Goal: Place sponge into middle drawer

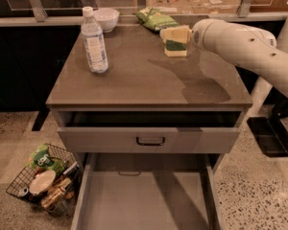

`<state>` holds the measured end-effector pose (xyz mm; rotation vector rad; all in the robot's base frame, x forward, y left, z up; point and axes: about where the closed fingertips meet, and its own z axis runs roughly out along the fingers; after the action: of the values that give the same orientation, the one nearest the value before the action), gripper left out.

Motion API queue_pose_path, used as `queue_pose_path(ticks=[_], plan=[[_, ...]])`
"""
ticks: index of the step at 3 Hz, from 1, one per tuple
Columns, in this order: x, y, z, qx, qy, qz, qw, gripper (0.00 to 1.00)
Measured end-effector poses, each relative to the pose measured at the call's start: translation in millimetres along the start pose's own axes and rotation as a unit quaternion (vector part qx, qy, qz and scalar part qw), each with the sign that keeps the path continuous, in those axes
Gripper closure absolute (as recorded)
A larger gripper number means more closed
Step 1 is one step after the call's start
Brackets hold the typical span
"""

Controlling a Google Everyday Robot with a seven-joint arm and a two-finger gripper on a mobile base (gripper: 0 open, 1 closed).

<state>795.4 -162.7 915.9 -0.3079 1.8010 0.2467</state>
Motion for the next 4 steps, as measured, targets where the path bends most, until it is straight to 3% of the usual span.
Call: queue_pose_path(ticks=[1,3,4], plan=[[9,4,36,-0.004,0.013,-0.001,0.9999,0.0],[53,8,67,-0.001,0.073,-0.014,0.9972,0.0],[70,16,76,-0.004,0.084,-0.009,0.9964,0.18]])
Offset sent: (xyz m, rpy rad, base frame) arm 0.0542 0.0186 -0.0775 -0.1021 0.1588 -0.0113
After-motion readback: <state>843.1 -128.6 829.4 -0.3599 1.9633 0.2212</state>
